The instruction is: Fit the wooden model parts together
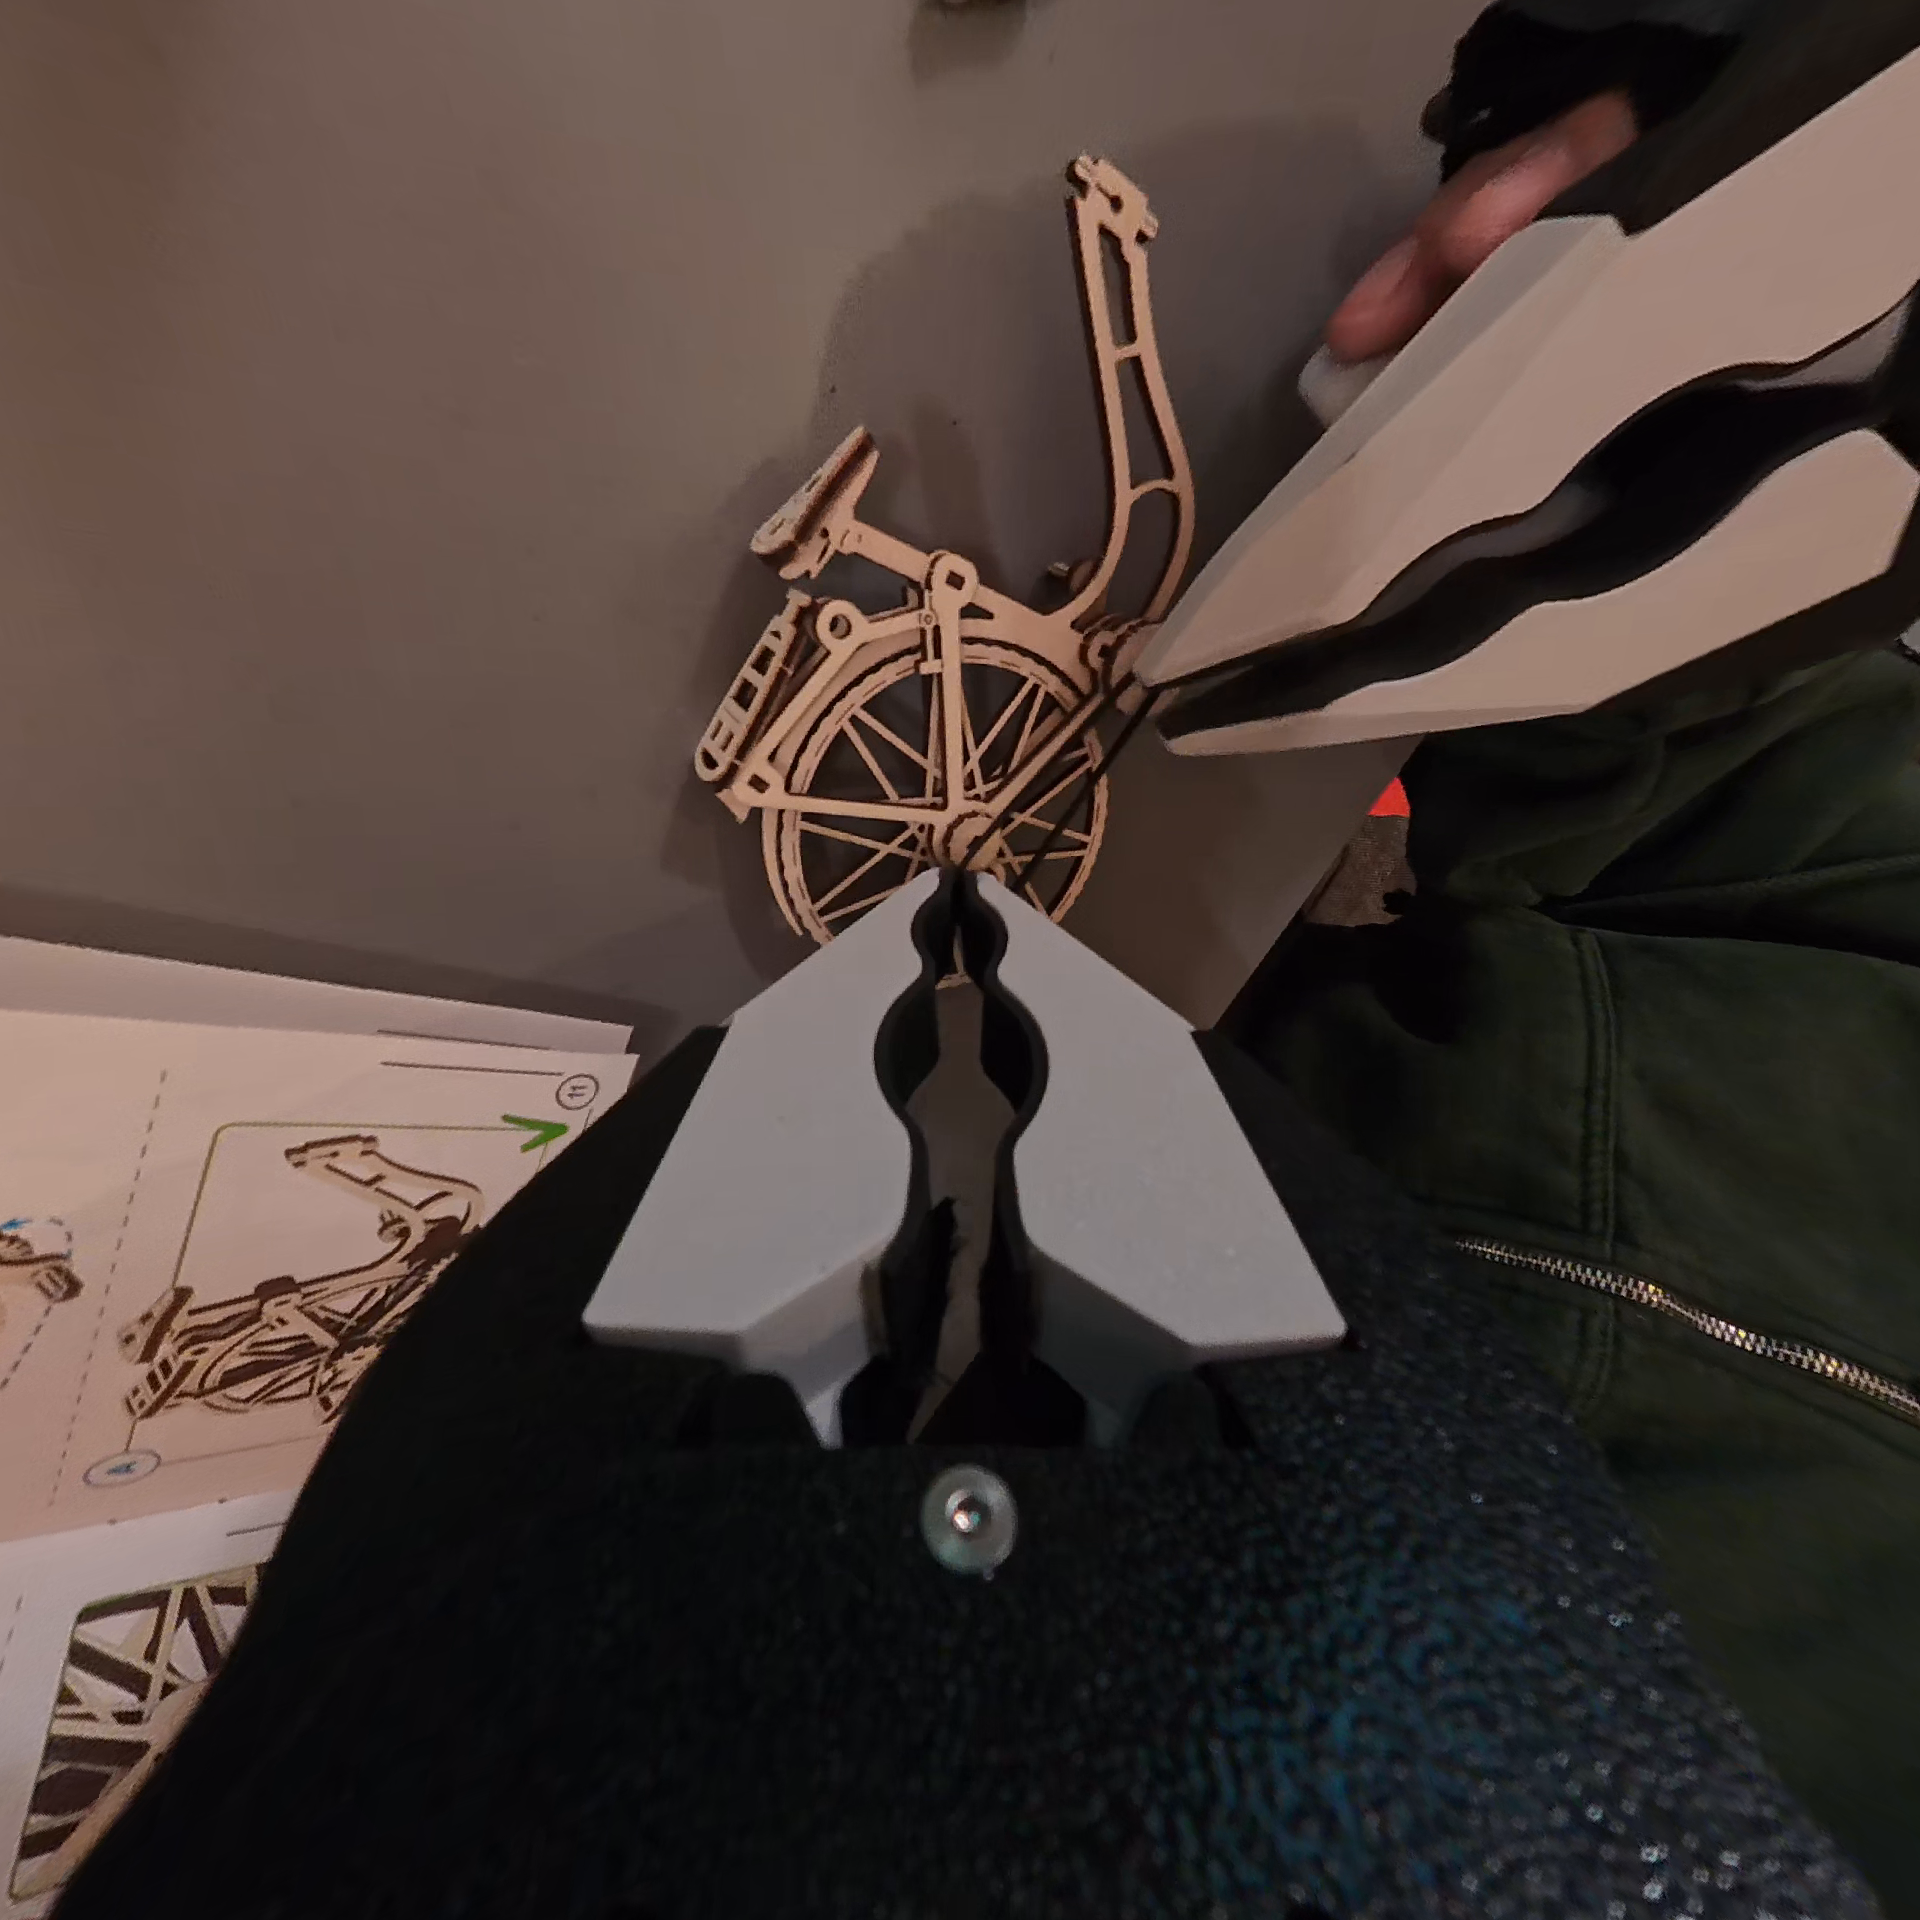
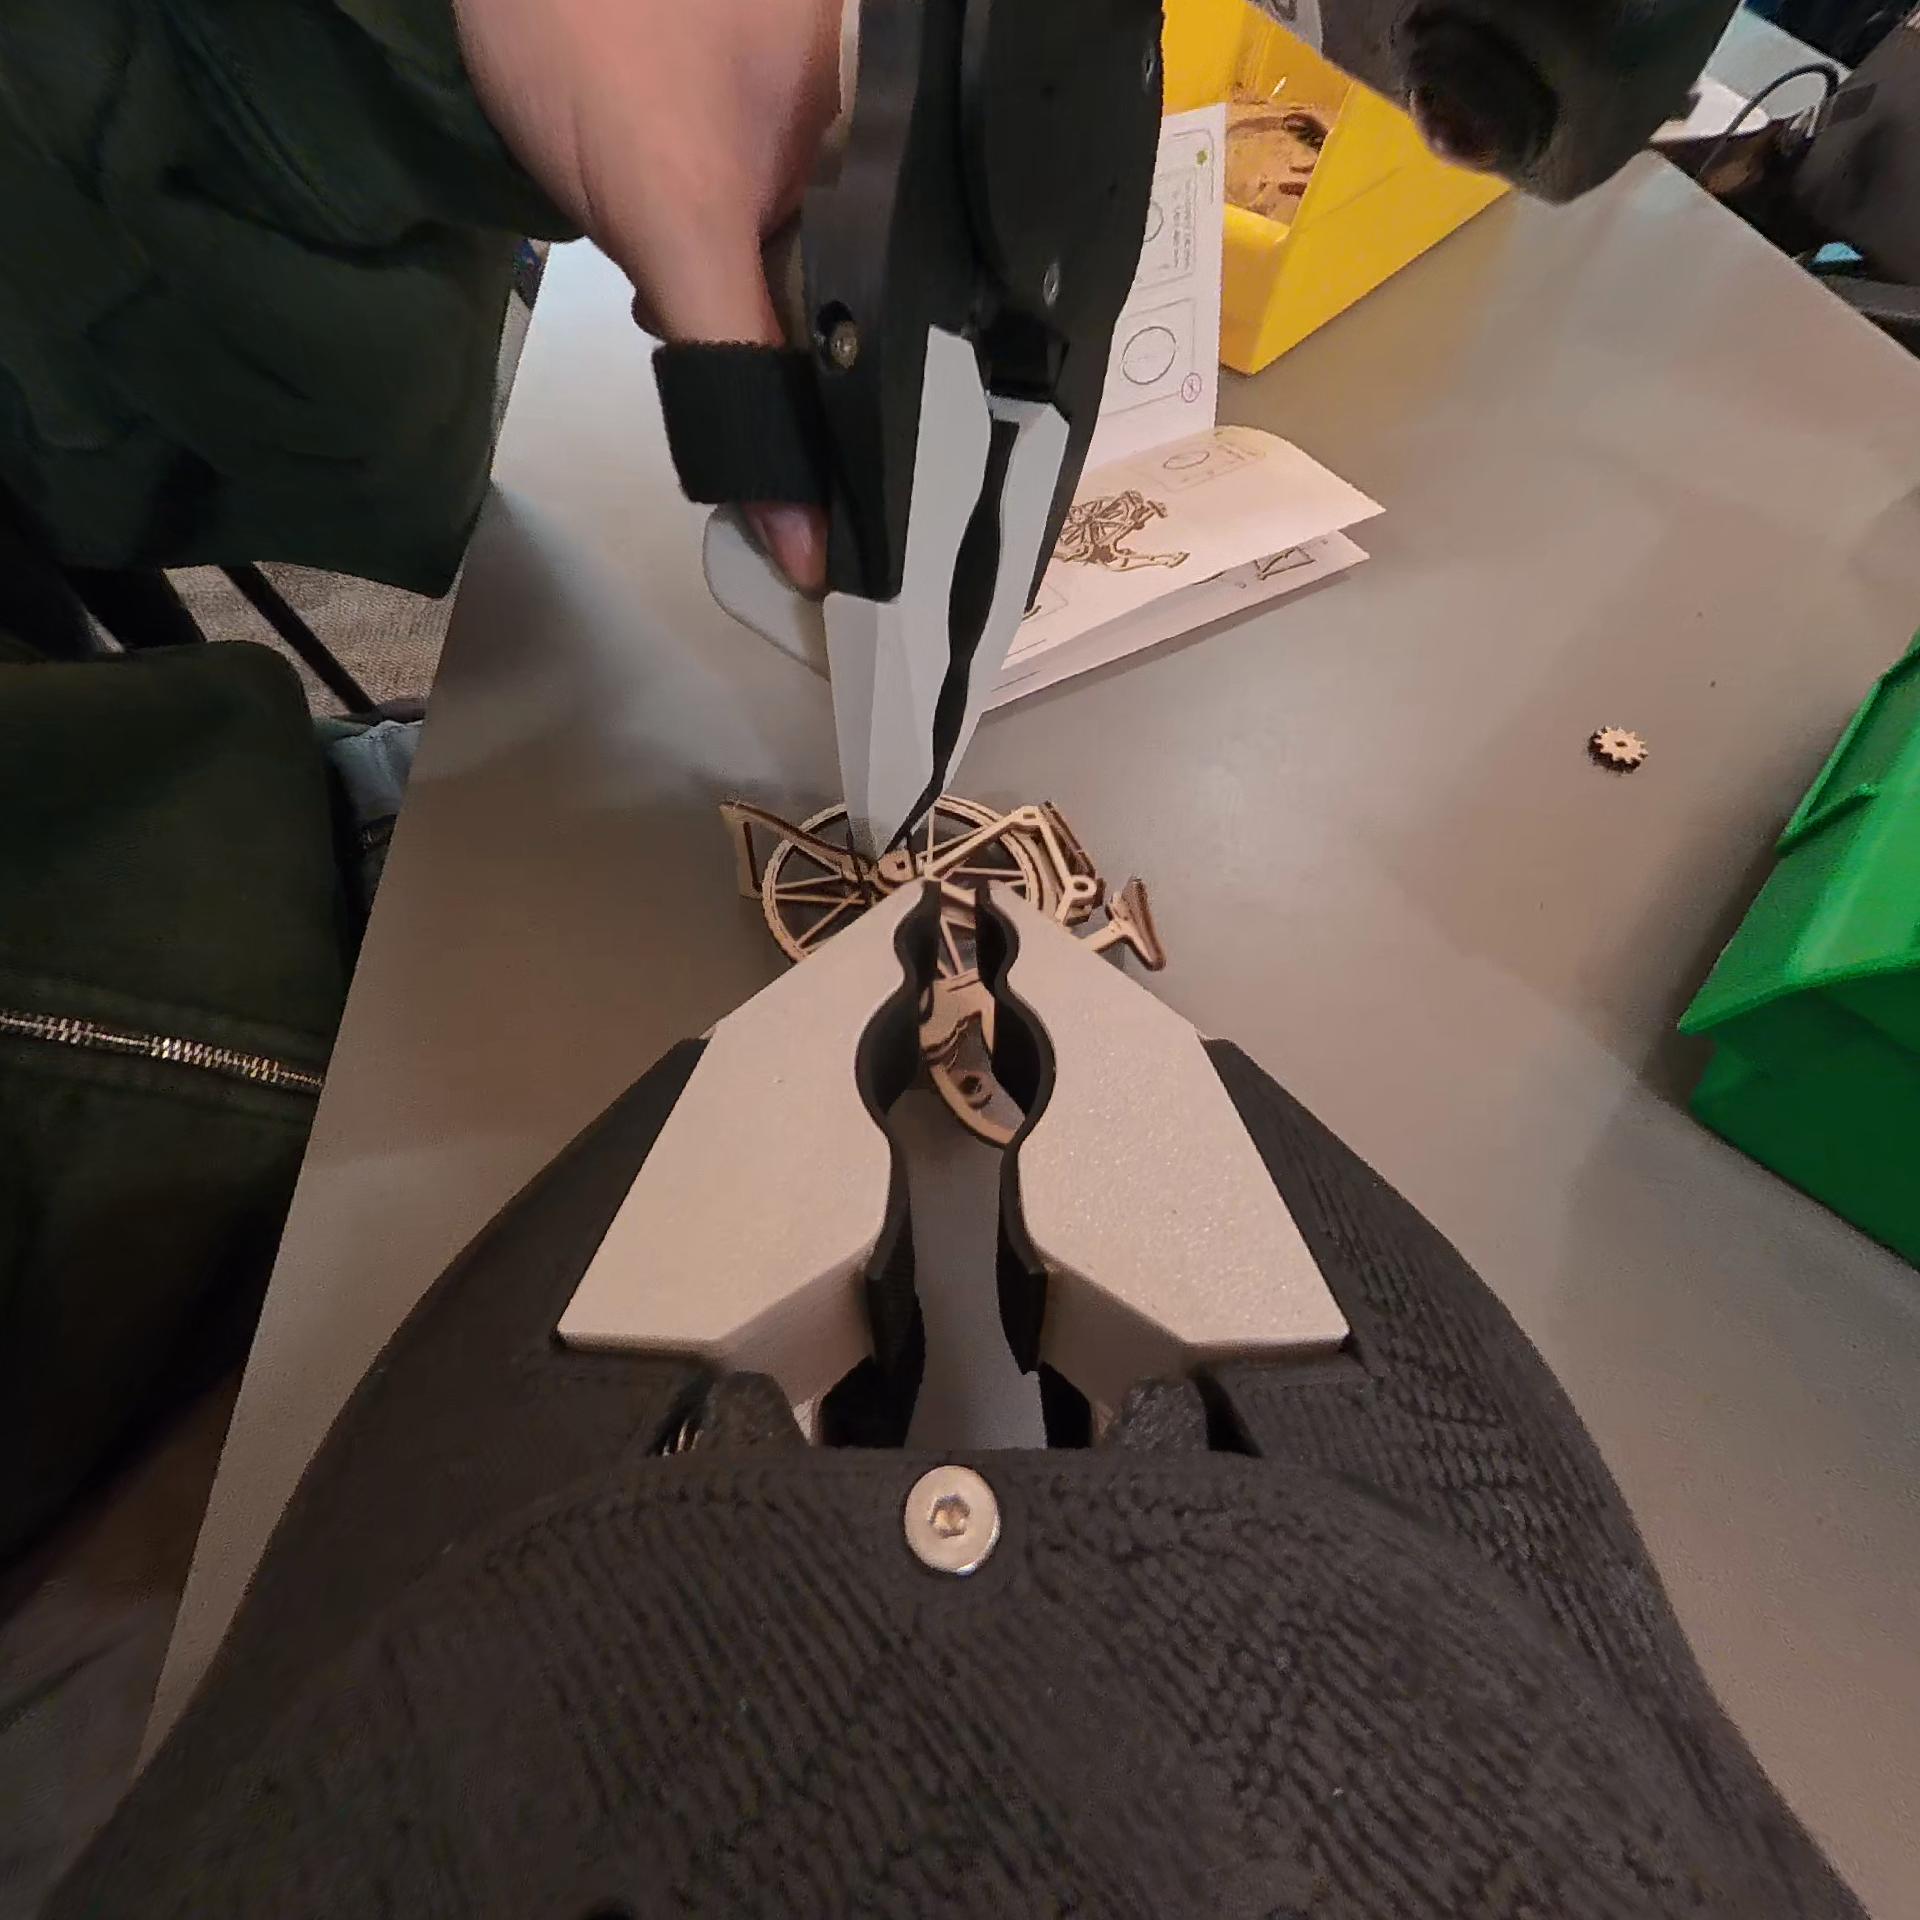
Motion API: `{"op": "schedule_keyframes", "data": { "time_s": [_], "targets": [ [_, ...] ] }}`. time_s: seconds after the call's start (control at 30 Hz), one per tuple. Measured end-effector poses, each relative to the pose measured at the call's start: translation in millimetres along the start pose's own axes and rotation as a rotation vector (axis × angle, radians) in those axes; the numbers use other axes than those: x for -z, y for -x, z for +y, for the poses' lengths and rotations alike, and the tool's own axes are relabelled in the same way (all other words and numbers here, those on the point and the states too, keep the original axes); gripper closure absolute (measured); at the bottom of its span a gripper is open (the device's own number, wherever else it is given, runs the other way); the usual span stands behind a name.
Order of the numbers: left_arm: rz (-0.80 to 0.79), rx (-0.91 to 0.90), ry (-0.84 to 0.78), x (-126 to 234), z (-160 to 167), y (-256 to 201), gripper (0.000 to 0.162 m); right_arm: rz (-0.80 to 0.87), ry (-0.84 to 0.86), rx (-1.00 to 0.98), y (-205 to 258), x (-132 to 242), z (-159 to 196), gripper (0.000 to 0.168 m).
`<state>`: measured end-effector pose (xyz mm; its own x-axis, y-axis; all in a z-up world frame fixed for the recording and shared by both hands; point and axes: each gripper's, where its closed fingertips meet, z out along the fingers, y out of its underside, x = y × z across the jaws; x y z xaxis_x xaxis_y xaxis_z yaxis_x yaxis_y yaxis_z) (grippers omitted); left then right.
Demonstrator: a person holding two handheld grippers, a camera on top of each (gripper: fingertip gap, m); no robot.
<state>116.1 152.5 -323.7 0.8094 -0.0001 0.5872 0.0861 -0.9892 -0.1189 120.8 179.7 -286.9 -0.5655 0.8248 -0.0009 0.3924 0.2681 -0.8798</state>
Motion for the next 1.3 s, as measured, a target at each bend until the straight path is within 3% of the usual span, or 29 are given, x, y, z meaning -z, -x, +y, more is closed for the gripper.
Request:
{"op": "schedule_keyframes", "data": {
  "time_s": [0.33, 1.07, 1.3],
  "targets": [
    [-0.004, -0.004, 0.001, 0, 2, 0, 0.162, -0.101, 0.177, 0.069, 13, -27, 8, 0.16],
    [-0.01, 0.001, 0.003, 0, 3, 0, 0.162, -0.122, 0.157, 0.069, 19, -32, 7, 0.156],
    [-0.007, 0.0, 0.004, 0, 3, 0, 0.162, -0.076, 0.177, 0.071, 12, -34, 8, 0.163]
  ]
}}
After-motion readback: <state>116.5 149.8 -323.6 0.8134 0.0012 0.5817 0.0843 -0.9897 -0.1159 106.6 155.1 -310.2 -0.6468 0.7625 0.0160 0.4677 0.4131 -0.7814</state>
